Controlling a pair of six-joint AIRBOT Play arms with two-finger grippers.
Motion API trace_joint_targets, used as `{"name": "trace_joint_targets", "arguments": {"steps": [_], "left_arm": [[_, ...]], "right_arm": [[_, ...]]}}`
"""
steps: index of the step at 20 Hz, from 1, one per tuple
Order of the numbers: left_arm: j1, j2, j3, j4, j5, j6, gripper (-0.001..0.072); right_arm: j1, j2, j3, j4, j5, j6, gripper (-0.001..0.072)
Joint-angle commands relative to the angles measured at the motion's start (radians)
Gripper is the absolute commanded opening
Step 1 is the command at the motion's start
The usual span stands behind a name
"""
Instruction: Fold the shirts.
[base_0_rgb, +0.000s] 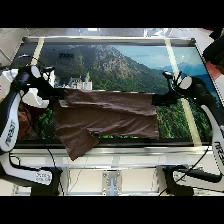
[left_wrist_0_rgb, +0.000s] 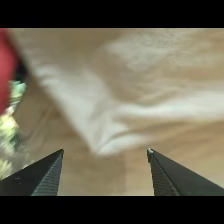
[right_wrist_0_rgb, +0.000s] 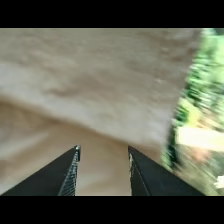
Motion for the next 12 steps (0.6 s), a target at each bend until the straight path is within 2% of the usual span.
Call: {"name": "trace_joint_targets", "arguments": {"steps": [1, 3, 6, 8, 10, 12], "left_arm": [[0.064, 0.211, -0.093, -0.003, -0.024, 0.001, 0.0605], [0.126, 0.375, -0.309, -0.02, -0.018, 0.0, 0.0604], [0.194, 0.556, -0.638, -0.182, -0.019, 0.001, 0.0605], [0.205, 0.605, -0.789, -0.292, -0.027, 0.0, 0.0604], [0.205, 0.606, -0.89, -0.353, -0.023, 0.0, 0.0604], [0.205, 0.589, -0.953, -0.356, -0.022, -0.001, 0.0604]], "right_arm": [[-0.055, 0.177, 0.023, -0.146, 0.108, 0.021, 0.0348], [-0.115, 0.288, -0.051, -0.129, 0.085, 0.047, 0.0348], [-0.177, 0.391, -0.195, -0.072, 0.034, 0.086, 0.0348], [-0.191, 0.39, -0.225, -0.029, 0.034, 0.086, 0.035], [-0.19, 0.383, -0.227, -0.005, 0.014, 0.086, 0.0458], [-0.19, 0.383, -0.226, 0.016, -0.019, 0.086, 0.0457]]}}
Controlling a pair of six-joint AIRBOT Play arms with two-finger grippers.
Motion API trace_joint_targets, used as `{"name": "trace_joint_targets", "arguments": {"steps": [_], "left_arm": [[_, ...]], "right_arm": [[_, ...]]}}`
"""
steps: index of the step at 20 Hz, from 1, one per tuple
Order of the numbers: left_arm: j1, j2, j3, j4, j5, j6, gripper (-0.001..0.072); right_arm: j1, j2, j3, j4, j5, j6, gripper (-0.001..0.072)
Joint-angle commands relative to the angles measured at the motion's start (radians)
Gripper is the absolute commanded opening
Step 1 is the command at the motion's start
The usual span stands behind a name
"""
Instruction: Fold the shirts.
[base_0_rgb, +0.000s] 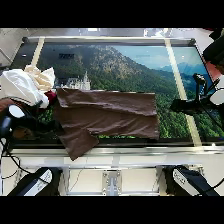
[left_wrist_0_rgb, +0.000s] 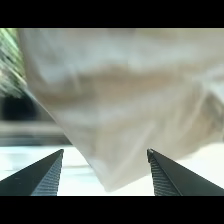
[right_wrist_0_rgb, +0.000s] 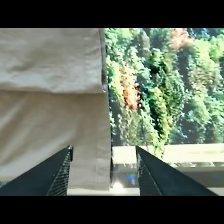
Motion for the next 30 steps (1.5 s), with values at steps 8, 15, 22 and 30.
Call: {"name": "trace_joint_targets", "arguments": {"steps": [8, 15, 22, 30], "left_arm": [[0.015, -0.052, -0.246, -0.105, 0.055, -0.014, 0.0604], [0.011, -0.073, -0.247, -0.203, 0.196, -0.015, 0.0181], [0.011, -0.069, -0.247, -0.226, 0.177, 0.02, 0.0011], [0.011, -0.069, -0.247, -0.227, 0.17, 0.024, 0.0011]], "right_arm": [[-0.01, 0.012, -0.017, 0.053, -0.053, 0.005, 0.0457], [-0.01, 0.026, -0.015, 0.068, -0.054, 0.007, 0.0443], [-0.092, 0.066, -0.227, 0.054, 0.084, 0.101, 0.0443], [-0.32, 0.016, -0.732, 0.632, -0.055, -0.137, 0.0526]]}}
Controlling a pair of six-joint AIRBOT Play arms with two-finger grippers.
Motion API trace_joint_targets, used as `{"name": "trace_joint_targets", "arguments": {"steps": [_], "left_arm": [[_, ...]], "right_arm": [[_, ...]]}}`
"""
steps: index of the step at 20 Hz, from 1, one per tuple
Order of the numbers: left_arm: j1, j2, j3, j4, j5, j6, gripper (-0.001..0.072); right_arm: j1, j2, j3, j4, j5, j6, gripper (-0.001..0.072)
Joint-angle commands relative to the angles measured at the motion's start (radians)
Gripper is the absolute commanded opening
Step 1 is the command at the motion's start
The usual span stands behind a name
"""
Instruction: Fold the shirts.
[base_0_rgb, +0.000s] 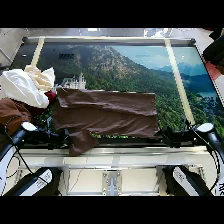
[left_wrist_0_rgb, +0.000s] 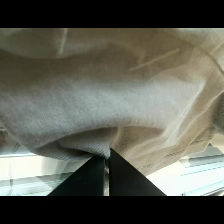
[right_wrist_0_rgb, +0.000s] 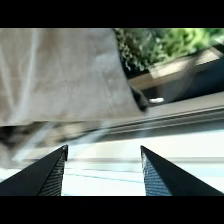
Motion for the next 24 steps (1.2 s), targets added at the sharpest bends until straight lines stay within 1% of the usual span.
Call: {"name": "trace_joint_targets", "arguments": {"steps": [1, 2, 4, 6, 7, 8, 9, 12, 13, 14, 15, 17, 18, 19, 22, 23, 24], "left_arm": [[0.0, 0.001, 0.0, -0.002, -0.008, 0.003, 0.001], [0.0, 0.001, 0.0, -0.002, -0.007, 0.003, 0.0011], [0.0, 0.001, 0.0, -0.002, -0.007, 0.003, 0.0011], [0.0, 0.001, 0.0, -0.002, -0.006, 0.003, 0.0011], [0.0, 0.001, 0.0, -0.002, -0.006, 0.003, 0.0011], [0.0, 0.001, 0.0, -0.002, -0.006, 0.003, 0.001], [0.0, 0.001, 0.0, -0.002, -0.006, 0.003, 0.001], [0.0, 0.001, 0.0, -0.002, -0.006, 0.003, 0.001], [0.0, 0.001, 0.0, -0.002, -0.006, 0.003, 0.0011], [0.0, 0.001, 0.0, -0.002, -0.006, 0.003, 0.001], [0.0, 0.001, 0.0, -0.002, -0.007, 0.003, 0.0011], [0.0, 0.004, 0.007, -0.002, -0.016, 0.003, 0.001], [0.0, 0.016, 0.02, -0.005, -0.037, 0.004, 0.001], [0.0, 0.042, 0.04, -0.01, -0.066, 0.013, 0.001], [0.0, 0.202, 0.116, -0.009, -0.148, 0.006, 0.001], [0.0, 0.271, 0.145, -0.009, -0.17, -0.001, 0.001], [0.001, 0.335, 0.169, -0.008, -0.18, -0.015, 0.001]], "right_arm": [[-0.044, -0.01, -0.103, 0.162, -0.055, -0.052, 0.0525], [-0.043, -0.01, -0.103, 0.161, -0.072, -0.05, 0.0525], [-0.043, -0.01, -0.103, 0.167, -0.132, -0.018, 0.0479], [-0.043, -0.011, -0.103, 0.184, -0.171, -0.016, 0.0473], [-0.043, -0.014, -0.103, 0.187, -0.183, -0.015, 0.0447], [-0.043, -0.022, -0.103, 0.188, -0.192, -0.014, 0.0384], [-0.043, -0.033, -0.103, 0.191, -0.196, -0.015, 0.0365], [-0.043, -0.084, -0.103, 0.194, -0.2, -0.021, 0.0364], [-0.043, -0.1, -0.103, 0.195, -0.201, -0.032, 0.0318], [-0.043, -0.11, -0.103, 0.208, -0.201, -0.071, 0.0065], [-0.044, -0.111, -0.103, 0.238, -0.198, -0.106, 0.0008], [-0.044, -0.11, -0.082, 0.349, -0.13, -0.236, 0.0009], [-0.044, -0.106, -0.06, 0.398, -0.08, -0.275, 0.0008], [-0.044, -0.091, -0.028, 0.43, -0.029, -0.288, 0.0007], [-0.044, 0.025, 0.095, 0.404, 0.077, -0.277, 0.0007], [-0.044, 0.072, 0.138, 0.377, 0.087, -0.255, 0.0007], [-0.044, 0.122, 0.188, 0.324, 0.09, -0.211, 0.0007]]}}
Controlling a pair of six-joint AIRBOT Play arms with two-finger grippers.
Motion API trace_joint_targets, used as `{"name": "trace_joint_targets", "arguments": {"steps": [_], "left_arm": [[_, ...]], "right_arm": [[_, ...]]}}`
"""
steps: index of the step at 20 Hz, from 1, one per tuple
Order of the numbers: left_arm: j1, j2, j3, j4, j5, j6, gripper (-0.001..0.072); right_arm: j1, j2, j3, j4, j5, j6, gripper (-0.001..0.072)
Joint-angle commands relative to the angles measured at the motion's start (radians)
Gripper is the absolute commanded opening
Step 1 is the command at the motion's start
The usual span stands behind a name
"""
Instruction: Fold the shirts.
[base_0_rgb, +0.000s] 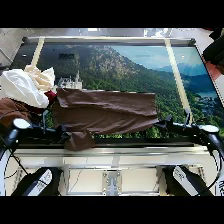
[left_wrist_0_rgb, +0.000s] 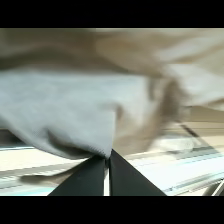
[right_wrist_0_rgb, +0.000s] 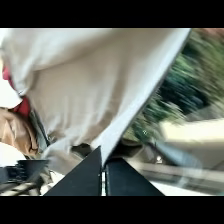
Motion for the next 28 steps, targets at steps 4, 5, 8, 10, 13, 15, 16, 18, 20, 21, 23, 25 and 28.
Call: {"name": "trace_joint_targets", "arguments": {"steps": [4, 5, 8, 10, 13, 15, 16, 18, 20, 21, 23, 25, 28], "left_arm": [[0.018, 0.277, 0.153, -0.002, -0.066, -0.102, 0.0008], [0.012, 0.278, 0.188, -0.018, -0.068, -0.106, 0.0007], [-0.021, 0.275, 0.304, -0.021, -0.067, -0.121, 0.0007], [-0.027, 0.265, 0.341, 0.053, -0.023, -0.185, 0.0006], [-0.121, 0.153, 0.341, 0.04, 0.131, -0.135, 0.0006], [-0.268, 0.004, 0.346, 0.064, 0.263, -0.108, 0.0005], [-0.33, -0.08, 0.359, 0.096, 0.335, -0.108, 0.0006], [-0.398, -0.262, 0.427, 0.145, 0.463, -0.132, 0.0006], [-0.402, -0.416, 0.525, 0.225, 0.499, -0.179, 0.0006], [-0.401, -0.487, 0.58, 0.291, 0.499, -0.211, 0.0006], [-0.401, -0.594, 0.673, 0.352, 0.496, -0.228, 0.0006], [-0.401, -0.66, 0.733, 0.359, 0.497, -0.228, 0.0006], [-0.401, -0.707, 0.748, 0.381, 0.496, -0.227, 0.0008]], "right_arm": [[0.0, 0.192, 0.271, -0.325, 0.15, 0.133, 0.0005], [0.002, 0.191, 0.301, -0.36, 0.184, 0.134, 0.0006], [0.014, 0.19, 0.368, -0.432, 0.179, 0.152, 0.0005], [0.014, 0.179, 0.398, -0.487, 0.169, 0.152, 0.0005], [0.036, 0.119, 0.399, -0.488, 0.101, 0.159, 0.0005], [0.103, 0.046, 0.398, -0.489, 0.058, 0.159, 0.0005], [0.146, 0.003, 0.398, -0.499, 0.042, 0.173, 0.0005], [0.224, -0.089, 0.398, -0.559, 0.011, 0.212, 0.0004], [0.28, -0.177, 0.398, -0.631, -0.06, 0.259, 0.0005], [0.291, -0.215, 0.398, -0.65, -0.105, 0.28, 0.0005], [0.292, -0.279, 0.398, -0.653, -0.183, 0.305, 0.0005], [0.291, -0.32, 0.398, -0.653, -0.236, 0.312, 0.0004], [0.291, -0.368, 0.398, -0.652, -0.275, 0.317, 0.0005]]}}
